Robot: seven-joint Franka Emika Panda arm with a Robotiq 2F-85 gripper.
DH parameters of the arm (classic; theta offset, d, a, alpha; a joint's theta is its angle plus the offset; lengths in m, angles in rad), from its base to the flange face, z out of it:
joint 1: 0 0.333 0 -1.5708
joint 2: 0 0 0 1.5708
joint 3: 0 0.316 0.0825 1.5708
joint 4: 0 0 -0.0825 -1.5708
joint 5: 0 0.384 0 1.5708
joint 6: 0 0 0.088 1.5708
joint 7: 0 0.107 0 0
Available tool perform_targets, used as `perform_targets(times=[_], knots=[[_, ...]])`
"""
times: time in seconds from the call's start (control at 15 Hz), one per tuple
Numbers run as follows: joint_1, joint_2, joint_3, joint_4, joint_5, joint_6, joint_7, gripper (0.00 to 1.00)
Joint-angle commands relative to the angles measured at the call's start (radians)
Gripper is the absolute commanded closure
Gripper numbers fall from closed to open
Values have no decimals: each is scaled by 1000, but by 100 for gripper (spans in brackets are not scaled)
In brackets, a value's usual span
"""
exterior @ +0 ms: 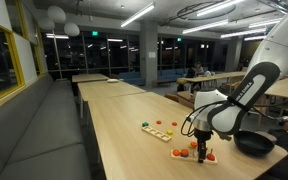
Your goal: Pick up the orange token from the holder and put it on the table.
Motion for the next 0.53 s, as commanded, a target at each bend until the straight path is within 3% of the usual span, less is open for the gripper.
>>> perform_targets(times=[0.0, 0.47], knots=[[-7, -3, -5, 1, -22, 18, 12, 0], [-10, -4, -6, 1, -27, 19, 16, 0]])
